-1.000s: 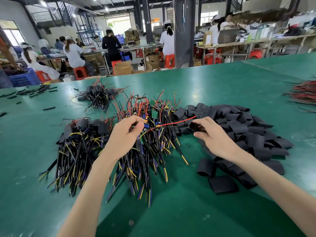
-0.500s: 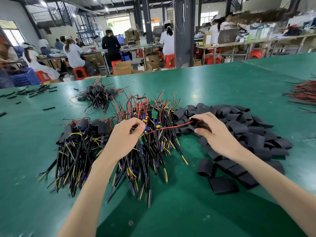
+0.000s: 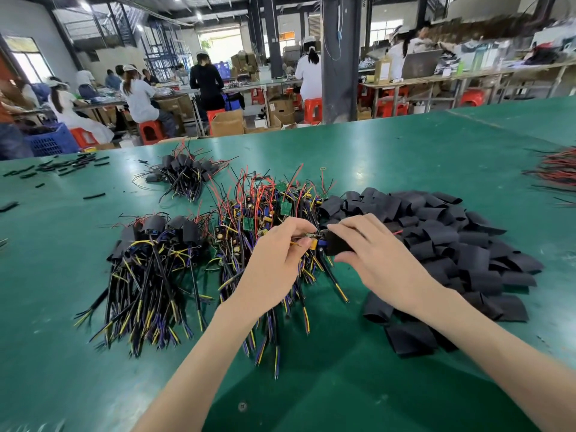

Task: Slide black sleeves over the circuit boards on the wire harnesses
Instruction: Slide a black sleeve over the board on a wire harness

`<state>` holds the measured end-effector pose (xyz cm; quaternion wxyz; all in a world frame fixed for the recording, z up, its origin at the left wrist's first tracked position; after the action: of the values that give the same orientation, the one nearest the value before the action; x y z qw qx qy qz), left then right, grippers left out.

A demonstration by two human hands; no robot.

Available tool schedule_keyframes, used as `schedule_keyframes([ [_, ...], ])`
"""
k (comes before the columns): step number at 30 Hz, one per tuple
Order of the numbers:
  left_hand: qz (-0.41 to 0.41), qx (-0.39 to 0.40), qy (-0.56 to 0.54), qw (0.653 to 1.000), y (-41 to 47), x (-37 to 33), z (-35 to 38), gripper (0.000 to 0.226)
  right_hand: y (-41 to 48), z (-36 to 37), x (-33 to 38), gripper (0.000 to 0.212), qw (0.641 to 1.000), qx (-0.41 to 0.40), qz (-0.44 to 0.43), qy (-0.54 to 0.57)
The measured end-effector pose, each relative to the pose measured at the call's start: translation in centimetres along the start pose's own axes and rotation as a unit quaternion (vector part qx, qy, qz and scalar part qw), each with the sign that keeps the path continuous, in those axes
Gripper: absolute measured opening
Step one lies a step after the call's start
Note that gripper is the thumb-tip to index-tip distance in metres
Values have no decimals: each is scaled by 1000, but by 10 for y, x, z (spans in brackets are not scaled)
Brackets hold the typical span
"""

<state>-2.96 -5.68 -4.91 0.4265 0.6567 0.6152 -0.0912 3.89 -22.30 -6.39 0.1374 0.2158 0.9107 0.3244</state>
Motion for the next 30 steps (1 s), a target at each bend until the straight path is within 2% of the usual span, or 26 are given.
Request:
schedule_keyframes([
  [5, -25, -35, -57, 997, 0, -1, 2, 12, 0, -4, 4, 39, 997, -30, 22, 70],
  [9, -42, -35, -75, 996, -1, -2, 2, 11, 0, -2, 3, 38, 995, -37, 24, 85],
  [16, -45, -20, -97, 994, -2, -4, 4, 10, -4, 1, -2, 38, 981, -39, 56, 182],
  [22, -36, -46, -105, 993, -5, -6, 10, 6, -4, 6, 1, 38, 981, -54, 56, 178],
  [27, -21, -70, -46, 996, -3, -4, 10, 10, -4, 7, 1, 36, 981, -60, 57, 174],
  [30, -38, -62, -79, 994, -4, -4, 11, 13, -5, 7, 1, 37, 982, -57, 50, 171],
])
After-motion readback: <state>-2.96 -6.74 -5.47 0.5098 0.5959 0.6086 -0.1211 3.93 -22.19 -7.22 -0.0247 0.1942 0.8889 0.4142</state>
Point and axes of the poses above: each hand's wrist, its own y-axis towards the middle knuckle, its own z-axis out of the palm, x = y × z, the point moved 1 cm from there along y, towards the middle knuckle, and after that the axes turned 5 degrees about -z, right-handed, at the moved point
